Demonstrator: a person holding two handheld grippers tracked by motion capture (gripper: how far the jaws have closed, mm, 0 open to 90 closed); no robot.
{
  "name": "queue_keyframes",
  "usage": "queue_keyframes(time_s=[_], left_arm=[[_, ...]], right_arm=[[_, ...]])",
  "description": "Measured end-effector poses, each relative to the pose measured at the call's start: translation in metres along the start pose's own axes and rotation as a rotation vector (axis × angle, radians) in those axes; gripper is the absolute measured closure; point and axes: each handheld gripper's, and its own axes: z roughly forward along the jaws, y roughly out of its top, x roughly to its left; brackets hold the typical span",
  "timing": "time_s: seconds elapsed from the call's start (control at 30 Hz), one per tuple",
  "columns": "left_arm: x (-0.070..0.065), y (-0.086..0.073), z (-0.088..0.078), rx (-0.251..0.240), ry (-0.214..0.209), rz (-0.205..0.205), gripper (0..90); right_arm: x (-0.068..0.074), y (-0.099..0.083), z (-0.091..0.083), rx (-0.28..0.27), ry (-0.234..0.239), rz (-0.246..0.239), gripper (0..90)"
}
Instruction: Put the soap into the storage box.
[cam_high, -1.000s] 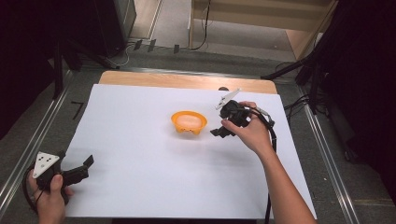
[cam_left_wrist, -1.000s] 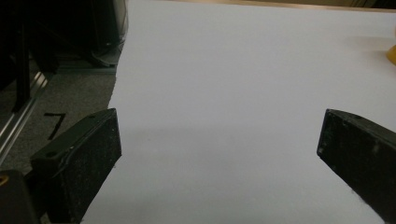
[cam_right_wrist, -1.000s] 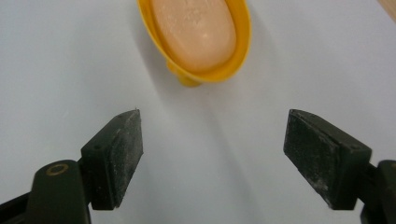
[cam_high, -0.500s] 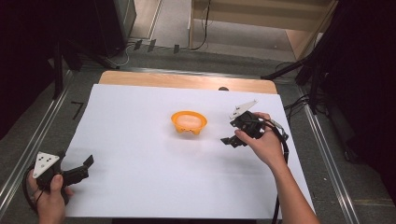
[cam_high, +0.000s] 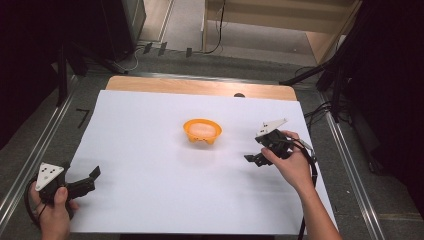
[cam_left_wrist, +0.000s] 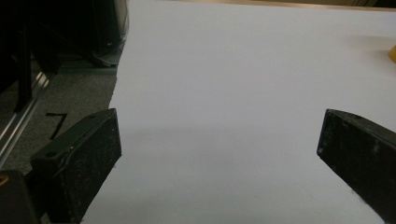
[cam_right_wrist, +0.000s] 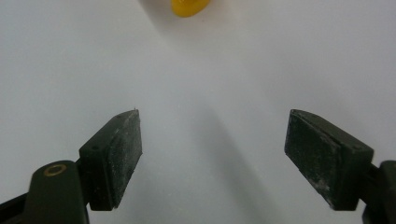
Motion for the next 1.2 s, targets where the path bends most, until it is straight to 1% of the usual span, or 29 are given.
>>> queue_keyframes(time_s=[0.03, 0.13, 0.27, 0.3, 0.33, 0.4, 0.47, 0.5, 0.53, 0.57, 0.7, 0.73, 0.8, 0.83, 0.87, 0.93, 0.97, 1.0, 1.1, 1.2], left_arm=[[0.0, 0.0, 0.0, 0.0, 0.0, 0.0, 0.5], [0.0, 0.0, 0.0, 0.0, 0.0, -0.003, 0.5], [0.0, 0.0, 0.0, 0.0, 0.0, 0.0, 0.5], [0.0, 0.0, 0.0, 0.0, 0.0, 0.0, 0.5], [0.0, 0.0, 0.0, 0.0, 0.0, -0.001, 0.5], [0.0, 0.0, 0.0, 0.0, 0.0, -0.001, 0.5], [0.0, 0.0, 0.0, 0.0, 0.0, -0.001, 0.5], [0.0, 0.0, 0.0, 0.0, 0.0, -0.001, 0.5], [0.0, 0.0, 0.0, 0.0, 0.0, -0.001, 0.5], [0.0, 0.0, 0.0, 0.0, 0.0, 0.0, 0.5], [0.0, 0.0, 0.0, 0.0, 0.001, -0.001, 0.5], [0.0, 0.0, 0.0, 0.0, 0.001, -0.002, 0.5], [0.0, 0.0, 0.0, -0.001, 0.001, -0.003, 0.5], [0.0, 0.0, 0.0, -0.001, 0.001, -0.003, 0.5], [0.0, 0.0, 0.0, -0.001, 0.001, -0.003, 0.5], [0.0, 0.0, 0.0, -0.001, 0.001, -0.004, 0.5], [0.0, 0.0, 0.0, -0.002, 0.001, -0.004, 0.5], [0.0, 0.0, 0.0, -0.001, 0.001, -0.003, 0.5], [0.0, 0.0, 0.0, -0.001, 0.001, -0.003, 0.4], [0.0, 0.0, 0.0, 0.0, 0.002, -0.001, 0.5]], right_arm=[[0.0, -0.005, 0.0, -0.003, -0.001, 0.005, 19.6], [0.0, -0.009, 0.0, -0.005, 0.002, 0.008, 19.7], [0.001, -0.021, -0.002, -0.023, 0.003, 0.031, 18.8], [0.001, -0.022, -0.002, -0.028, 0.0, 0.026, 19.2], [0.002, -0.025, -0.003, -0.034, -0.004, 0.04, 19.3], [0.002, -0.029, -0.004, -0.042, -0.011, 0.042, 18.8], [0.002, -0.034, -0.007, -0.048, -0.025, 0.058, 17.3], [0.002, -0.034, -0.007, -0.048, -0.025, 0.058, 17.3], [0.001, -0.038, -0.009, -0.06, -0.031, 0.072, 17.5], [0.001, -0.041, -0.01, -0.07, -0.02, 0.075, 17.0], [0.001, -0.047, -0.013, -0.068, -0.028, 0.085, 16.7], [0.001, -0.049, -0.013, -0.075, -0.028, 0.087, 15.3], [0.001, -0.054, -0.017, -0.098, -0.028, 0.116, 15.2], [0.0, -0.056, -0.018, -0.114, -0.03, 0.119, 15.2], [0.0, -0.056, -0.018, -0.114, -0.03, 0.119, 15.2], [0.0, -0.061, -0.022, -0.139, -0.035, 0.134, 15.0], [0.0, -0.063, -0.023, -0.149, -0.035, 0.135, 14.5], [0.0, -0.067, -0.025, -0.161, -0.045, 0.14, 14.5], [0.001, -0.072, -0.027, -0.168, -0.05, 0.142, 14.5], [0.003, -0.082, -0.03, -0.183, -0.072, 0.138, 14.1]])
